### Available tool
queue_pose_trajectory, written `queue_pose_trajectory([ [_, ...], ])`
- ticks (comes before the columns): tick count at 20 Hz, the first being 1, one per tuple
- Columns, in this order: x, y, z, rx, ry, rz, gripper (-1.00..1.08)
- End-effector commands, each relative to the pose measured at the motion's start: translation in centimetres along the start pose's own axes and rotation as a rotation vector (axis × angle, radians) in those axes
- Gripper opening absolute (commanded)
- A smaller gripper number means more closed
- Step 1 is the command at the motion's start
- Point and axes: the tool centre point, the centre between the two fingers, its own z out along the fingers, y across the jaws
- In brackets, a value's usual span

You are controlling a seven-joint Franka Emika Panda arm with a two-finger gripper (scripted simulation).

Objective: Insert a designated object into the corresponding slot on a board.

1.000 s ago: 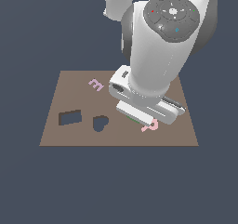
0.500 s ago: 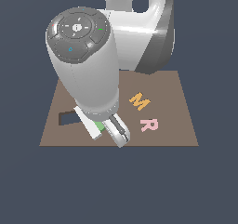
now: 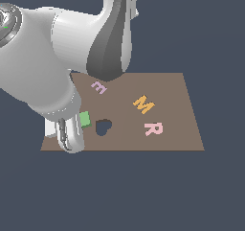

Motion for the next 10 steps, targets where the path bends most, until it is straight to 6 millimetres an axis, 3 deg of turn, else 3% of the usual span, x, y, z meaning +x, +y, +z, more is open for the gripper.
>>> queue_pose_trajectory([
  [1,1.3,0.8,-0.1,0.001,0.000,0.055,-1.00],
  [10,2.3,1.7,0.2,0.000,0.000,0.099,-1.00],
])
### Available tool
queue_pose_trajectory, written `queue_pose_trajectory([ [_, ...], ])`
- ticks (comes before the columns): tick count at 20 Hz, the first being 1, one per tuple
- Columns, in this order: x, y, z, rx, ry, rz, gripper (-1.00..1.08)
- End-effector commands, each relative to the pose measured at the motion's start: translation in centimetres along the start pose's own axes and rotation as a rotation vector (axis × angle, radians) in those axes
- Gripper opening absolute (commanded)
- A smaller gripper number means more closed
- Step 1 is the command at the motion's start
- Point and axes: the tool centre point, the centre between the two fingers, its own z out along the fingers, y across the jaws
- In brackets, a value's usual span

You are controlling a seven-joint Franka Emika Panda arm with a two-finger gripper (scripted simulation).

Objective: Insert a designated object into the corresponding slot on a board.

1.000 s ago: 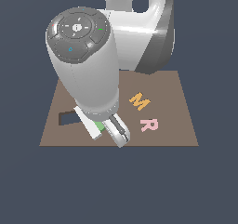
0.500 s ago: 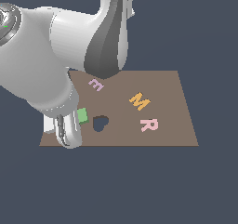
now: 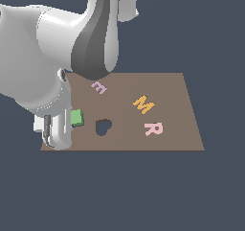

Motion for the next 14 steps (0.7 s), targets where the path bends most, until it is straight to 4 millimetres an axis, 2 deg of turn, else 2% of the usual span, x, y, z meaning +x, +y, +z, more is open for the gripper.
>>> queue_pose_trajectory([
  [1,-0.02,0.01,0.39,0.000,0.000,0.002,-1.00],
  [4,-0.03,0.04,0.87,0.001,-0.001,0.005,-1.00],
  [5,-0.03,0.04,0.87,0.001,-0.001,0.005,1.00],
  [14,-0.03,0.04,0.87,0.001,-0.001,0.005,1.00],
])
